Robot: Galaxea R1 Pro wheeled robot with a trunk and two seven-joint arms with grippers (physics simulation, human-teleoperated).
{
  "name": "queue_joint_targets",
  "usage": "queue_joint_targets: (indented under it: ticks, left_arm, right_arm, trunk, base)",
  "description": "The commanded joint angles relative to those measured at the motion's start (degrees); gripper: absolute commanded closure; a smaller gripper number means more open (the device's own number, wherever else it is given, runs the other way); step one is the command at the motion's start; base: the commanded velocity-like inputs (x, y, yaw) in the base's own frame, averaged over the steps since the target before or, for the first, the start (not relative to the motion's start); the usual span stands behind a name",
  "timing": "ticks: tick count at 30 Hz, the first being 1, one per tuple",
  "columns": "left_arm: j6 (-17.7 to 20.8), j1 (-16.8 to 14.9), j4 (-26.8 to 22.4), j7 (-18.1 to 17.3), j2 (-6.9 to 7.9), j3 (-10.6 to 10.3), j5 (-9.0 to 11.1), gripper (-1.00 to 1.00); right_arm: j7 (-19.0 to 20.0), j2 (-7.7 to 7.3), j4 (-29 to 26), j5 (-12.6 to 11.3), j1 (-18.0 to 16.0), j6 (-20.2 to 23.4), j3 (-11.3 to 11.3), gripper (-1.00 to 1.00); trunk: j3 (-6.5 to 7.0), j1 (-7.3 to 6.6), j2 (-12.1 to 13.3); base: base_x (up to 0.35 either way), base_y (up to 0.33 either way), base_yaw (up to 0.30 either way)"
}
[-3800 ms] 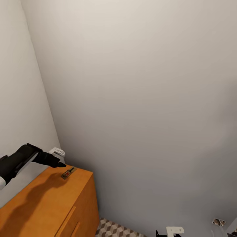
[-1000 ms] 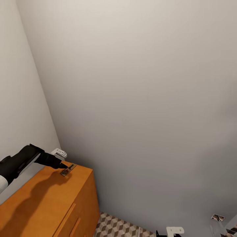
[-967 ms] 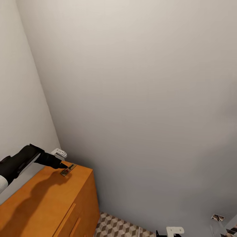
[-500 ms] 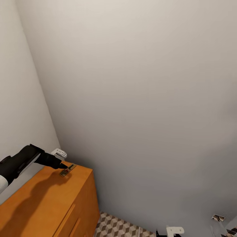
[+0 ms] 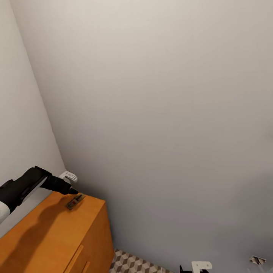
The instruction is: Take the four mousetraps from the cabinet in the bathroom and place them on the bathroom floor. Make sure all four end up on the same floor surface, and ensure that at least two of them are either under or directly next to the same bathroom sink.
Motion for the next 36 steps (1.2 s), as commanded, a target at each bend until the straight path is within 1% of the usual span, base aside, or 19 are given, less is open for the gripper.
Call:
queue_joint_targets:
  ticks: [1,13,22,36]
  left_arm:
    - [0.41,-0.1,-0.04,0.23,0.07,-0.26,0.59,-1.0]
    - [0.41,-0.1,-0.03,0.23,0.06,-0.35,0.59,-1.0]
    - [0.41,-0.1,0.21,0.25,0.06,-1.41,0.59,-1.0]
    - [0.39,-0.1,0.3,0.31,0.06,-1.74,0.59,-1.0]
  right_arm:
    - [-0.17,0.01,0.01,-0.42,-0.05,-0.14,0.5,-1.0]
    - [-0.17,0.01,0.01,-0.42,-0.05,-0.16,0.5,-1.0]
    - [-0.17,0.02,0.01,-0.42,-0.05,-0.13,0.5,-1.0]
    - [-0.21,0.04,0.01,-0.42,-0.05,-0.13,0.5,-1.0]
  trunk:
    - [-0.14,0.04,-0.14]
    - [-0.14,0.04,-0.14]
    - [-0.14,0.04,-0.14]
    - [-0.6,0.04,-0.14]
  base:
    - [0.018,0.0,0.0]
    - [0.006,0.0,0.0]
    - [0.0,0.0,0.0]
    - [0.0,0.0,0.0]
